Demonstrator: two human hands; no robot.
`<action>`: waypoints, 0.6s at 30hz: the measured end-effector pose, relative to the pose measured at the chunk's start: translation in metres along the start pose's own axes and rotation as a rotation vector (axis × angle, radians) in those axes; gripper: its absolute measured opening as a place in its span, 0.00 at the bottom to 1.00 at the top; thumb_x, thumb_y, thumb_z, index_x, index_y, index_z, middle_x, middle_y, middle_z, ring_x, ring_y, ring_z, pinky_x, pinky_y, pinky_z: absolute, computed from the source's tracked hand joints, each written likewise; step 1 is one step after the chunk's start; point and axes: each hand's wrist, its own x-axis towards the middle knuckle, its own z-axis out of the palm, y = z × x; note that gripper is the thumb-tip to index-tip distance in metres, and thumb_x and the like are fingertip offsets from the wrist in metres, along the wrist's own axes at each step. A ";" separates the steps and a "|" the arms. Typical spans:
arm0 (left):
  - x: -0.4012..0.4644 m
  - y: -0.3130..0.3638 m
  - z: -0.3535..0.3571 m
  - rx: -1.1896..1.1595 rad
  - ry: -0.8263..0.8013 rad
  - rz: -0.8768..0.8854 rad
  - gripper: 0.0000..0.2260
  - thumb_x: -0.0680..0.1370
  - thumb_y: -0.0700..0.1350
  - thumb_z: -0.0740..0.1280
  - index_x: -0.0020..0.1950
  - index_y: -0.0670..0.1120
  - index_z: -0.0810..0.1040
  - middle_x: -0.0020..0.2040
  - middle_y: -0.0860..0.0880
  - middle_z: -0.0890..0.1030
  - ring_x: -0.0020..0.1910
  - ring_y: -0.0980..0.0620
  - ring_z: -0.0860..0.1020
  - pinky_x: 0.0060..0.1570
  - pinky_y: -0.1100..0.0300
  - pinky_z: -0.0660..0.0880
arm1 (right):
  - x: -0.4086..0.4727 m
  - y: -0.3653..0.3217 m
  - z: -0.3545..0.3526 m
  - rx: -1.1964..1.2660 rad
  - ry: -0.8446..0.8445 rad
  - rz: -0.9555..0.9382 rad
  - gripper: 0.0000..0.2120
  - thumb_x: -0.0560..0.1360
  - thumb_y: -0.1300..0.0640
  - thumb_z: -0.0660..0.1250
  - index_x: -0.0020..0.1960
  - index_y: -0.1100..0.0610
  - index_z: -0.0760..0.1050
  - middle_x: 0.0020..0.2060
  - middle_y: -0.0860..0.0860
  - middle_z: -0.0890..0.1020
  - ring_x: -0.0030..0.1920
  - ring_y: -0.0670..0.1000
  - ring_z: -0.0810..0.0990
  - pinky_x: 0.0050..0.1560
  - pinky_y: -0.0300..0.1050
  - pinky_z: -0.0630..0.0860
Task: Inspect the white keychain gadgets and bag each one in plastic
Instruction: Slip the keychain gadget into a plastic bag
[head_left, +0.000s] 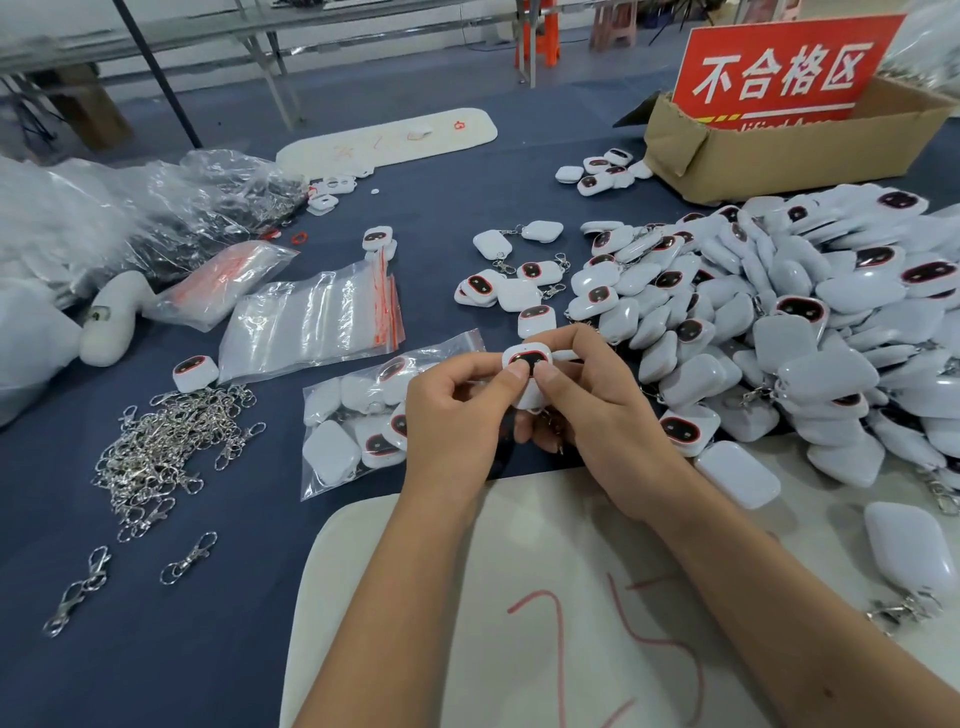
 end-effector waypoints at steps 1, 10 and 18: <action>0.000 0.000 0.000 0.010 -0.001 0.002 0.06 0.81 0.40 0.70 0.48 0.37 0.84 0.31 0.42 0.79 0.26 0.47 0.74 0.28 0.61 0.70 | 0.000 -0.001 0.000 -0.003 0.005 0.000 0.05 0.87 0.65 0.57 0.59 0.63 0.71 0.34 0.58 0.80 0.33 0.53 0.79 0.31 0.42 0.71; 0.000 0.001 0.001 -0.010 -0.032 0.023 0.06 0.81 0.37 0.68 0.48 0.36 0.84 0.28 0.42 0.76 0.24 0.49 0.73 0.28 0.63 0.71 | -0.001 -0.001 0.001 -0.042 0.036 0.006 0.04 0.87 0.63 0.57 0.58 0.61 0.71 0.33 0.57 0.82 0.33 0.54 0.80 0.32 0.46 0.73; -0.001 0.001 0.001 0.023 -0.058 0.036 0.04 0.80 0.34 0.69 0.51 0.39 0.84 0.35 0.35 0.80 0.28 0.47 0.74 0.29 0.63 0.72 | 0.001 0.003 0.002 -0.039 0.092 0.033 0.03 0.87 0.64 0.57 0.55 0.63 0.69 0.36 0.58 0.81 0.33 0.55 0.80 0.31 0.45 0.71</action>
